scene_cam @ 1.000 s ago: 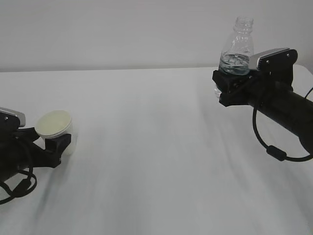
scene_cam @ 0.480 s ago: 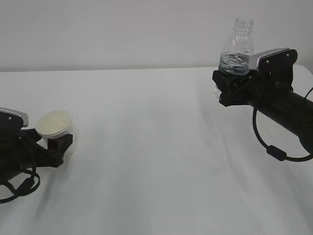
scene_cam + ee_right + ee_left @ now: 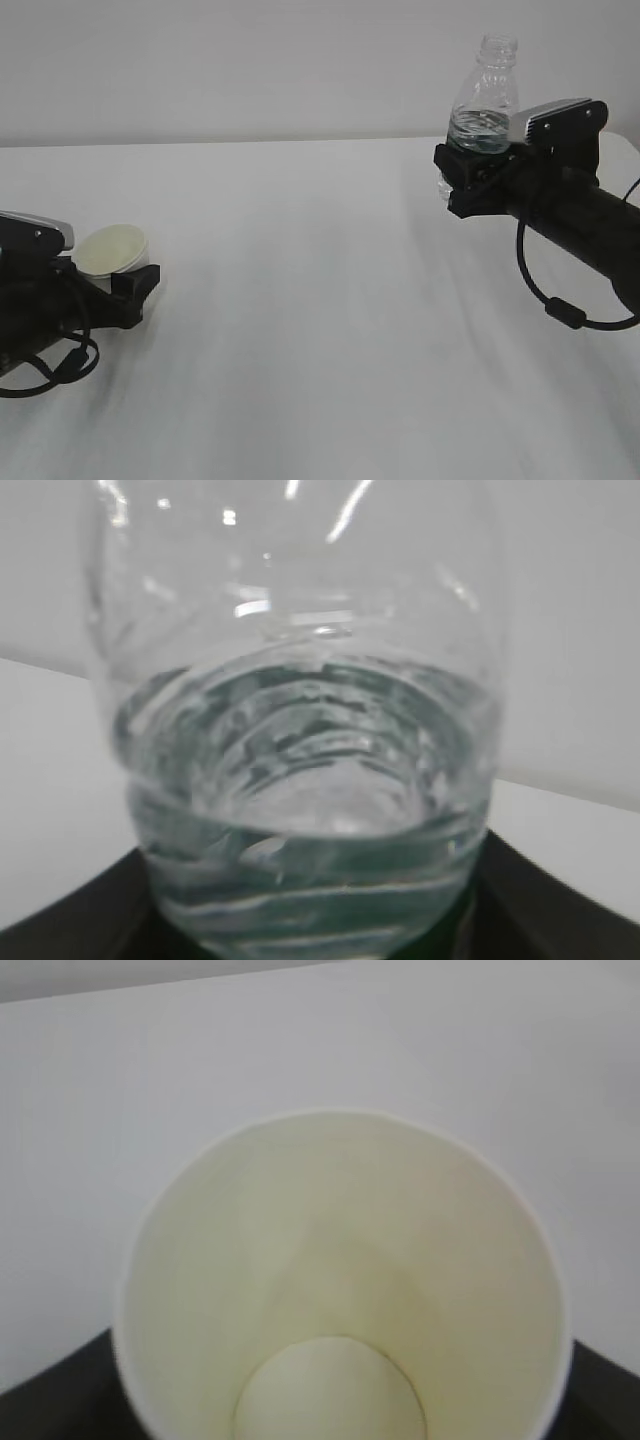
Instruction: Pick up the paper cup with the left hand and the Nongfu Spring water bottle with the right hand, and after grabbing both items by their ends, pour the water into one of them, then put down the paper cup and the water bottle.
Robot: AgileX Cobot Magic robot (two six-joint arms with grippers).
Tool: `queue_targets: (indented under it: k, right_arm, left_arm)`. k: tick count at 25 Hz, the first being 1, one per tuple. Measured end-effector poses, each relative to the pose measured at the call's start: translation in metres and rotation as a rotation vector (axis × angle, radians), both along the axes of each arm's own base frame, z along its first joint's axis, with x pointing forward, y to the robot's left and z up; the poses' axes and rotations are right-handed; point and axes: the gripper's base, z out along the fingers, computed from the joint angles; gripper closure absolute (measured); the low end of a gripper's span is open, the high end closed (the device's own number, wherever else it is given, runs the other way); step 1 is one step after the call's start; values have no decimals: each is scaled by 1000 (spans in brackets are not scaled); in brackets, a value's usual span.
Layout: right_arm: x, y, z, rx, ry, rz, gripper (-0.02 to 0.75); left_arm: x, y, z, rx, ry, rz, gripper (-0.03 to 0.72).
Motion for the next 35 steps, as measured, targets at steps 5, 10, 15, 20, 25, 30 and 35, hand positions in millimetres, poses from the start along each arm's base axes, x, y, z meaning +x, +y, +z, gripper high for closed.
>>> queue_targets:
  k: [5, 10, 15, 20, 25, 30, 35]
  right_arm:
    - [0, 0, 0, -1, 0, 2, 293]
    - [0, 0, 0, -1, 0, 2, 293]
    - [0, 0, 0, -1, 0, 2, 293]
    - [0, 0, 0, -1, 0, 2, 293]
    - [0, 0, 0, -1, 0, 2, 293]
    - [0, 0, 0, -1, 0, 2, 293]
    - [0, 0, 0, -1, 0, 2, 293]
  left_arm:
    - [0, 0, 0, -2, 0, -1, 98]
    - [0, 0, 0, -3, 1, -1, 113]
    - [0, 0, 0, -3, 1, -1, 155]
    - [0, 0, 0, -3, 1, -1, 197]
    - [0, -2, 0, -1, 0, -20, 216]
    - [0, -3, 0, 0, -1, -35, 217]
    - [-1, -8, 9, 3, -31, -97, 218]
